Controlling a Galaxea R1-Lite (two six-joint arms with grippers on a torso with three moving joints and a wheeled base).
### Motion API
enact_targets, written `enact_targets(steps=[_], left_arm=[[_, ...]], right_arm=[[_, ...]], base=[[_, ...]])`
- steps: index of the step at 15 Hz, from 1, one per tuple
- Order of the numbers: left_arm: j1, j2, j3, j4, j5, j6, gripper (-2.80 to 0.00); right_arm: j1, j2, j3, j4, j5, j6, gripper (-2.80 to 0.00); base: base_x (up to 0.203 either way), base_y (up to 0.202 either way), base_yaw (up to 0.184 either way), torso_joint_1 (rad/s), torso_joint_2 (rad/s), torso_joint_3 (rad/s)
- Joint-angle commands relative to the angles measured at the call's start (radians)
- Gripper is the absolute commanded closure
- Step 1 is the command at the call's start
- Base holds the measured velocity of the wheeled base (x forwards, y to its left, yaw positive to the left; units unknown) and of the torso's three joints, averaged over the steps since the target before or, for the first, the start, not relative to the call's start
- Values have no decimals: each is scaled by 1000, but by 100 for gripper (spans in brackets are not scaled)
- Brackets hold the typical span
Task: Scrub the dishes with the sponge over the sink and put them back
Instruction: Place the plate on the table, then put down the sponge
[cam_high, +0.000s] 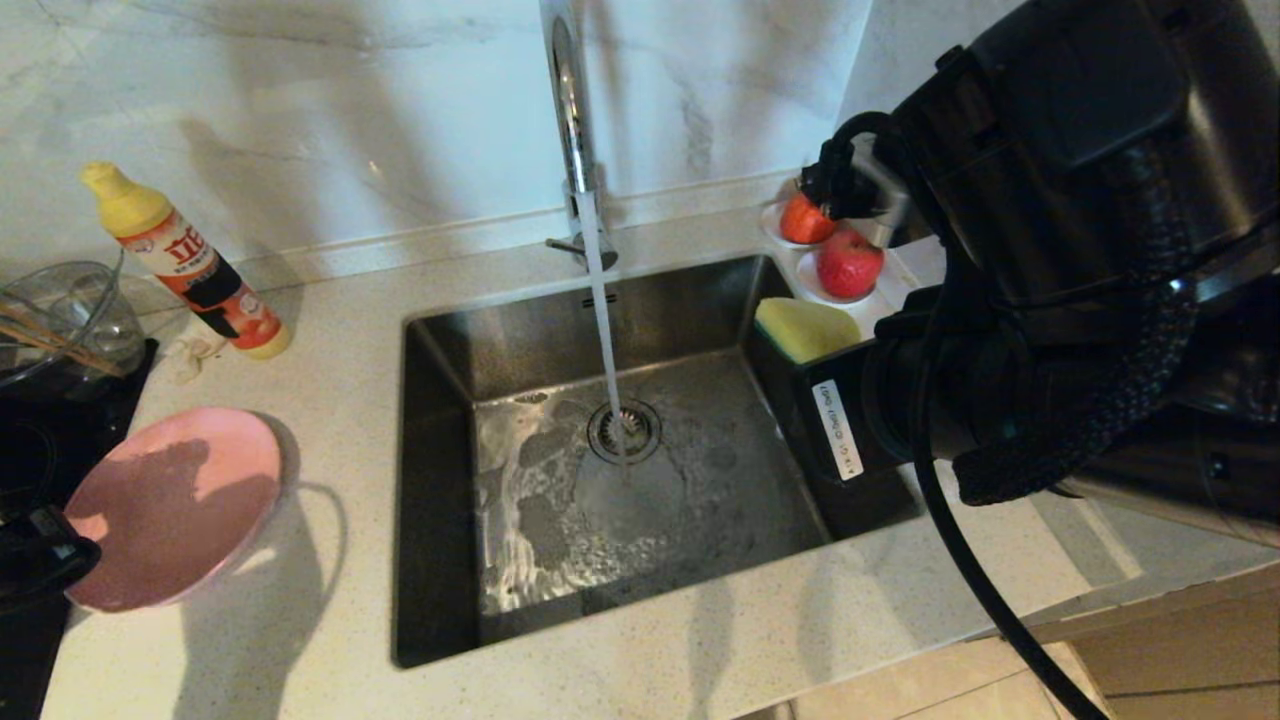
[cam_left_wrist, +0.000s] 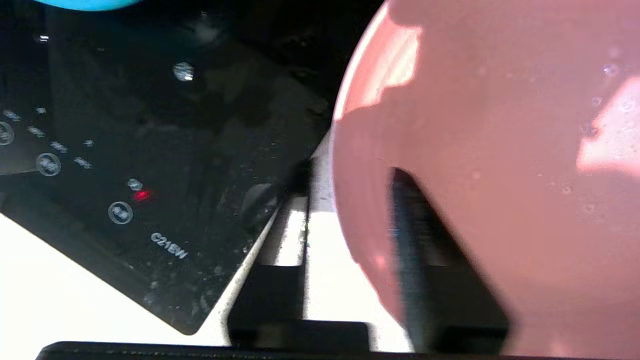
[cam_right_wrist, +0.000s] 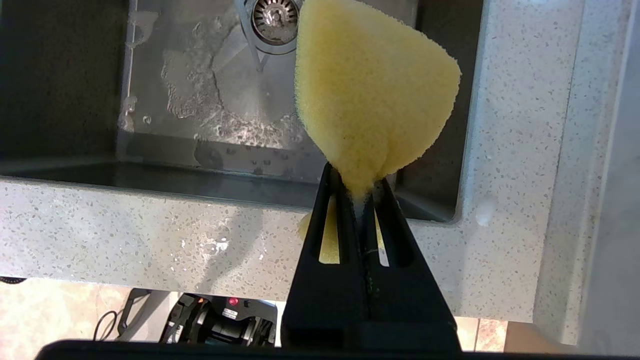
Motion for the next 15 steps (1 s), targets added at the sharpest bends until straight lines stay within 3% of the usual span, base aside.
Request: enact_targets(steps=[1, 6, 9, 10, 14, 15], left_arm=[[0, -26, -1, -6, 0, -6, -280], [-11, -101, -145, 19, -5, -14, -280], [-144, -99, -278, 87, -7, -9, -280], [-197, -88, -324, 116, -10, -6, 0], [-356, -87, -395, 142, -70, 10, 0], [-428, -101, -397, 141, -71, 29, 0]], right_arm=[[0, -7, 0, 4, -4, 2, 0], [0, -15, 11, 3, -3, 5, 0], [0, -7, 6, 3, -4, 9, 0], [-1, -4, 6, 3, -5, 10, 0], [-9, -1, 14, 3, -8, 9, 0], [-18, 2, 15, 1, -9, 9, 0]], base=[[0, 0, 0, 0, 0, 0], [0, 0, 0, 0, 0, 0], [0, 0, 0, 0, 0, 0], [0, 0, 0, 0, 0, 0], [0, 0, 0, 0, 0, 0], [0, 0, 0, 0, 0, 0]])
